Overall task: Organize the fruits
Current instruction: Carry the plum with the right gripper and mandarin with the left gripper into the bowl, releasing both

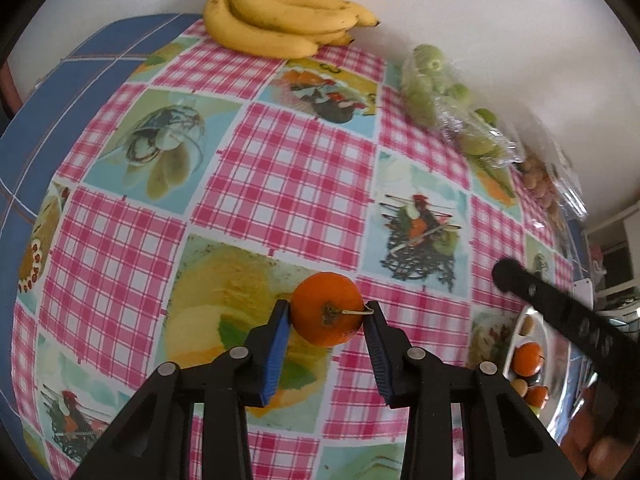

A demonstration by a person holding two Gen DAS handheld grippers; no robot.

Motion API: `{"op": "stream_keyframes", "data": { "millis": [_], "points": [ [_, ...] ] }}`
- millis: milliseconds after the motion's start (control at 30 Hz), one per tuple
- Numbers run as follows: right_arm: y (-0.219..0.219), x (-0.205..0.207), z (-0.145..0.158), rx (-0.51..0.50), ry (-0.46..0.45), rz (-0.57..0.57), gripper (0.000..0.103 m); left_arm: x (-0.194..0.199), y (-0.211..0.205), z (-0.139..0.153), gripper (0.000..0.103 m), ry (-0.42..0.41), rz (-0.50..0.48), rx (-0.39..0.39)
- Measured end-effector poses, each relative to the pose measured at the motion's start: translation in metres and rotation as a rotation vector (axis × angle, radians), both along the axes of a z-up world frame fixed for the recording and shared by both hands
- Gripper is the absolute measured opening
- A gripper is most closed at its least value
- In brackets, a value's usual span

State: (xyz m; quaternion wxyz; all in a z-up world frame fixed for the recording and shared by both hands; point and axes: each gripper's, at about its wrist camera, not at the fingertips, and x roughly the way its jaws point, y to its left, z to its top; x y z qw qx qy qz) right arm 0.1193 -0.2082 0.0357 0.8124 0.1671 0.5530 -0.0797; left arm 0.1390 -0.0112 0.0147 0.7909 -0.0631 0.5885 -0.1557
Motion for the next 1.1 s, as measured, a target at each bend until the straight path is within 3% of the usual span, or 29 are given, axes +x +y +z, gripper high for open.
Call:
{"op": "stream_keyframes", "data": {
  "millis": [533,900,1100],
  "points": [
    [0.005,-0.098,0.034,-0.005,-0.069,-0.119,0.028,-0.035,-0.027,0.029,0.04,-0.077,-0.124,-0.014],
    [-0.034,-0.138,0.048,-0.009,-0.127,-0.244,0.028,-0.054,-0.051,0.038,0.04,-0.122,-0.202,0.027],
    [-0.067,-0.155,0.045,-0.034,-0.112,-0.328,0.028,-0.062,-0.066,0.036,0.04,-0.134,-0.235,0.059]
  ]
}}
